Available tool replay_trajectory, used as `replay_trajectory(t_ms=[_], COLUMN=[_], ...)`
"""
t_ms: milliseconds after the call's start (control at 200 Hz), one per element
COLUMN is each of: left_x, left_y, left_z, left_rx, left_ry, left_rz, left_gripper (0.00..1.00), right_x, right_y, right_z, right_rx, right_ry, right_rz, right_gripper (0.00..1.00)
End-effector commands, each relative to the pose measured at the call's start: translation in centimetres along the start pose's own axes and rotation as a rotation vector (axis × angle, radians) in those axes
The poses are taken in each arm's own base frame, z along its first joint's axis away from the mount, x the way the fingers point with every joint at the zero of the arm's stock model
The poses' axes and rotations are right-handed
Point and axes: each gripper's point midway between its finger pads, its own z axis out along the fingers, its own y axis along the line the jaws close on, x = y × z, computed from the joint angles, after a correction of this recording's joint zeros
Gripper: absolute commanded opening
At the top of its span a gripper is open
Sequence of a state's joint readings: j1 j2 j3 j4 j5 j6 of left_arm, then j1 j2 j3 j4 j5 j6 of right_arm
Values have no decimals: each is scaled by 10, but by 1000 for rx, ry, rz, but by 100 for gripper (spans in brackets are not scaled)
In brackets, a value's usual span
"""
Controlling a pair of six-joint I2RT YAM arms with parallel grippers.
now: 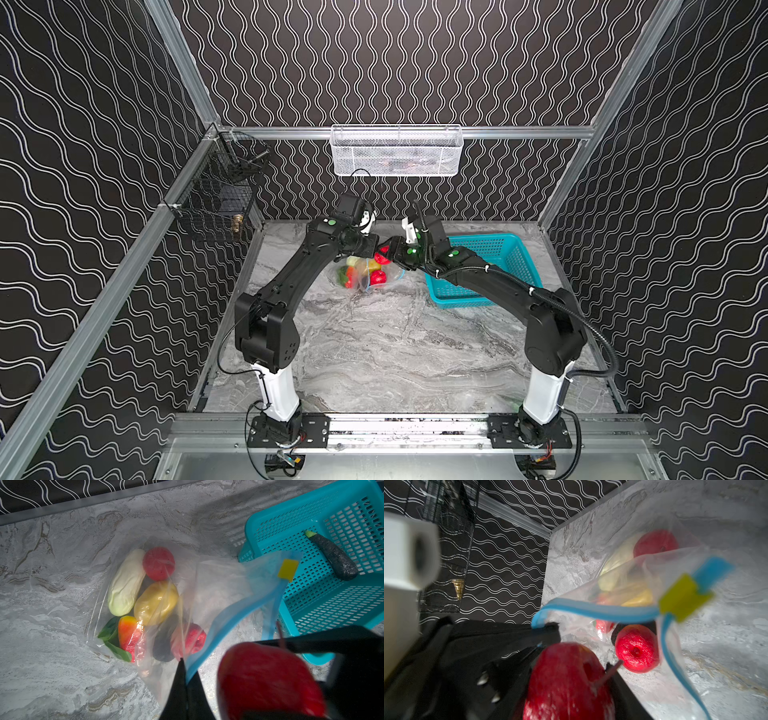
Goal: Place the food in the zip-top bag and seal the zipper
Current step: 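Open the right gripper to drop the red fruit into the bag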
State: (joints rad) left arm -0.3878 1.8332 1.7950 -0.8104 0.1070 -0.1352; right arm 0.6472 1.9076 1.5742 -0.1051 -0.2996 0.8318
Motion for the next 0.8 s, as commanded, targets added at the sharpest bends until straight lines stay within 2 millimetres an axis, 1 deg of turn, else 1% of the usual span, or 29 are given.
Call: replay_trajectory(t_ms=[0, 145, 205, 300, 335, 470, 546, 616, 621, 631, 656, 796], left_x=[-7, -7, -6, -5, -5, -5, -6, -6, -6, -6, -6, -7], left_y=[0, -1, -1, -2, -2, -2, -2, -1, -1, -1, -1, -1], left_z=[-8, -8, -7, -6, -5, -6, -7, -7, -7, -7, -7, -9], left_rx=[-2, 4, 9, 13, 13, 13, 10, 7, 8, 7, 8, 4], left_ry=[-26, -25, -23, -19, -18, -19, -24, -24, -24, -23, -25, -30], left_rz=[-10, -12, -13, -16, -15, -14, -12, -12, -12, -12, -13, -18], left_gripper=[0, 0, 0, 0, 0, 0, 0, 0, 0, 0, 0, 0], right_x=[-1, 0, -1, -3, -4, -6, -8, -9, -11, -13, -15, -16], right_y=[6, 4, 5, 9, 10, 10, 14, 14, 20, 25, 28, 28], right_z=[10, 17, 15, 10, 8, 3, -2, -2, -7, -12, -15, -29], right_rx=[-38, -38, -44, -58, -56, -42, -50, -51, -61, -70, -76, -66], right_ry=[13, 24, 14, -3, -8, -21, -33, -38, -46, -55, -61, -101], right_rz=[14, 17, 15, 8, 3, -11, -22, -33, -38, -42, -48, -59], right_gripper=[53, 66, 71, 76, 80, 82, 82, 83, 83, 83, 83, 85])
